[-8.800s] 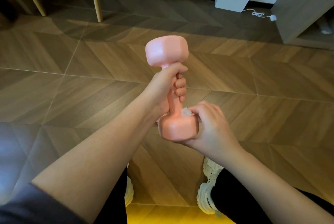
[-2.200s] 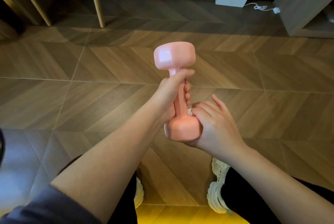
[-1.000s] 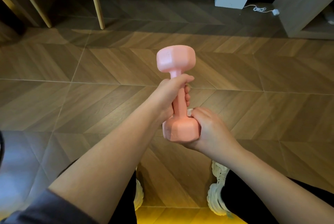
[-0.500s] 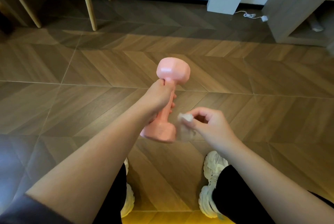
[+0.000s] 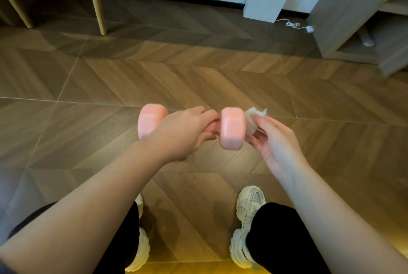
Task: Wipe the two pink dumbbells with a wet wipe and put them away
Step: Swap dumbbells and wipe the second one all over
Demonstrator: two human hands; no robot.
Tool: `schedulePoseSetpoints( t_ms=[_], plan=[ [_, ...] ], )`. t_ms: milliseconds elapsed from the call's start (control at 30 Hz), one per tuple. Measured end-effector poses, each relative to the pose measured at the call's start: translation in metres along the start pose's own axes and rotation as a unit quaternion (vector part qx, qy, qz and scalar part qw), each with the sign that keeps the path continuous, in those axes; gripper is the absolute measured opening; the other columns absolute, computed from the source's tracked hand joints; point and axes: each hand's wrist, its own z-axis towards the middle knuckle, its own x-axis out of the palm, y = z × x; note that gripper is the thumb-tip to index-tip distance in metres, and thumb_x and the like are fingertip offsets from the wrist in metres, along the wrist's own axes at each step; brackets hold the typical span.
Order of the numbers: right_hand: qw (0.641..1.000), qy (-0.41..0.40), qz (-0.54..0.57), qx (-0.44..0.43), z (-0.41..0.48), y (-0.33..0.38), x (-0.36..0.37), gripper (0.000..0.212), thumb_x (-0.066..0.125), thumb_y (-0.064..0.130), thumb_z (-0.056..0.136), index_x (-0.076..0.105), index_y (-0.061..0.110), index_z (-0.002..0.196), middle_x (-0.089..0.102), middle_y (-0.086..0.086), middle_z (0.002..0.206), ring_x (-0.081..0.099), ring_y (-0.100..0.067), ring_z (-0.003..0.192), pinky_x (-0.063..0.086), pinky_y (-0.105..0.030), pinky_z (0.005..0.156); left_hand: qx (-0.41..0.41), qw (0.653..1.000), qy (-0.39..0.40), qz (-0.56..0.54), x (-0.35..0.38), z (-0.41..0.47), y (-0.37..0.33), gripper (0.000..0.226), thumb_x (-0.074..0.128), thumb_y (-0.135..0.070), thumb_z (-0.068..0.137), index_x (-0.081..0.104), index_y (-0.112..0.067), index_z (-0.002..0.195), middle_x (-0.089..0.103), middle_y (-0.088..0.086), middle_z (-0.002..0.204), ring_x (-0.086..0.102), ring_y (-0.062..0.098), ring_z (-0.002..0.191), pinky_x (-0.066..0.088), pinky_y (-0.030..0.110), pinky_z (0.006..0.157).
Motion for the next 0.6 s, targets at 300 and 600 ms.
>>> schedulePoseSetpoints(
  t_ms=[300,600],
  plan=[
    [0.964,0.193,-0.182,0.017,-0.014,-0.011,0.008,0.057,0.083,0.024,0.069,0.062,0.018,0.122,0.068,-0.002,0.118,0.071,-0.016,0.099,0.057,-0.030,0.070,0.093,0.991,-0.026,0.097,0.007,0.001,0.014,0.030,0.056,-0.037,0.096,0.055,-0.027,0.124,0.056,-0.001,0.109,0.055,0.022,0.095,0.028,0.031,0.075],
    [0.986,0.119,0.017,0.114,-0.018,-0.012,0.017,0.039,0.074,0.029,0.066,0.068,0.009,0.098,0.068,-0.008,0.086,0.064,-0.026,0.079,0.058,-0.049,0.074,0.086,0.965,-0.242,0.044,0.007,0.000,0.012,0.032,0.064,-0.043,0.080,0.061,-0.011,0.078,0.056,0.003,0.082,0.049,0.022,0.073,0.035,0.029,0.063]
  ],
)
